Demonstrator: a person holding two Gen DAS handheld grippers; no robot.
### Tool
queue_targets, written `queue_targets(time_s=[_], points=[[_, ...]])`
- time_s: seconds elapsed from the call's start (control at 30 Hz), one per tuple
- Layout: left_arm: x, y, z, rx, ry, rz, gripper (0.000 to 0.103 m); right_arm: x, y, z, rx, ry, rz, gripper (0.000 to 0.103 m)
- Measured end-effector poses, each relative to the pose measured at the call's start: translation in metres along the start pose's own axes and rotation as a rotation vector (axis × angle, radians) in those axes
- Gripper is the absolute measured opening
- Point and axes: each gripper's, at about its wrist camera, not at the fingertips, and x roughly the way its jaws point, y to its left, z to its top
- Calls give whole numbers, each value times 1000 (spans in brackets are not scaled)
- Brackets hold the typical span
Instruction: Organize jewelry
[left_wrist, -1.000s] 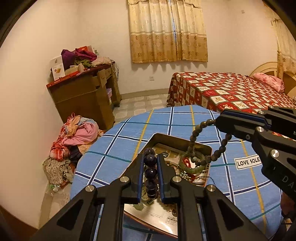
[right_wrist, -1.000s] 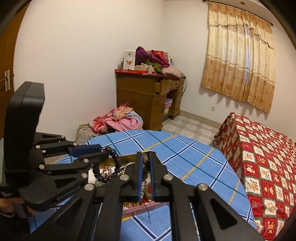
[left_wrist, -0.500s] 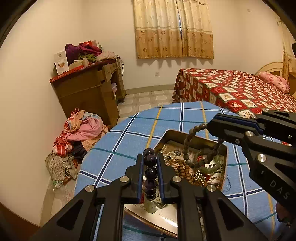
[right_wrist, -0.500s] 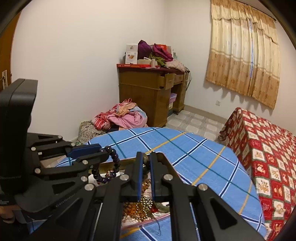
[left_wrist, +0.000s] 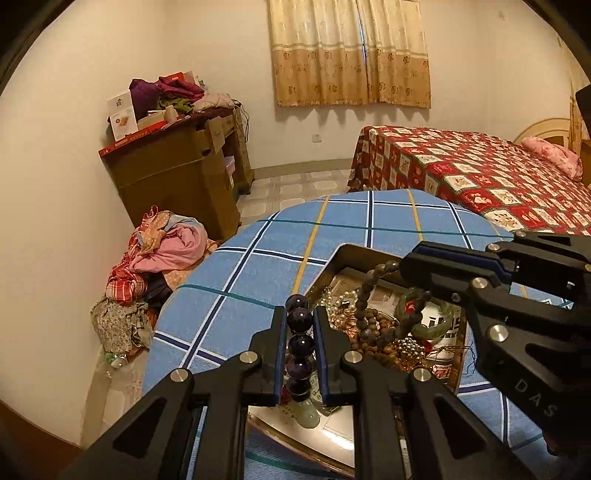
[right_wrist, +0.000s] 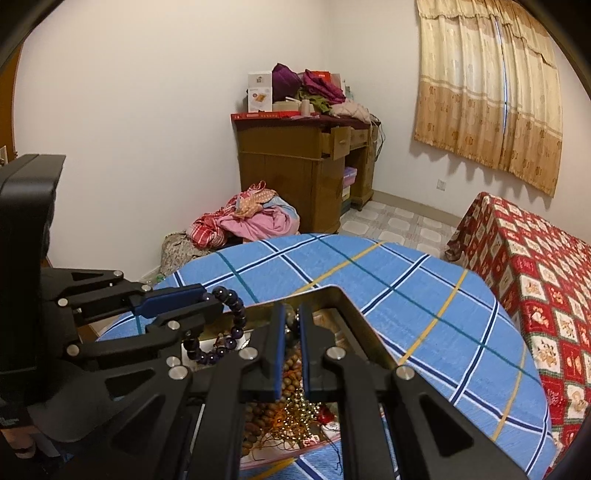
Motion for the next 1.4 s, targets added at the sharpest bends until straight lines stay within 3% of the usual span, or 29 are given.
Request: queue_targets(time_s=[0.7, 0.77, 0.8, 0.83, 0.87, 0.93, 1.07, 1.17, 1.4], points=[[15, -8, -21, -22, 48, -11, 14, 21, -8, -25, 28, 120, -2, 9], [15, -7, -23, -28, 53, -1, 16, 24, -7, -28, 24, 149, -1, 9], [13, -6, -25, -33, 55, 11, 26, 23, -7, -29, 24, 148, 2, 10], [12, -6, -26, -38, 54, 26, 43, 21, -9, -30, 27, 149, -1, 15], [8, -5, -27, -45, 42, 47, 52, 19, -10, -32, 32, 150, -1, 31], [-1, -3, -28, -61, 11, 71, 66, 14, -15, -33, 46, 141, -14, 40], [-17, 3, -31, -101, -16, 44, 66, -3, -22, -38, 64, 134, -31, 42], [-32, 3, -35, -126, -35, 40, 67, -22, -24, -44, 77, 113, -54, 59], [-59, 0, -45, -178, -60, 28, 67, -69, -30, -58, 139, 39, -90, 60]])
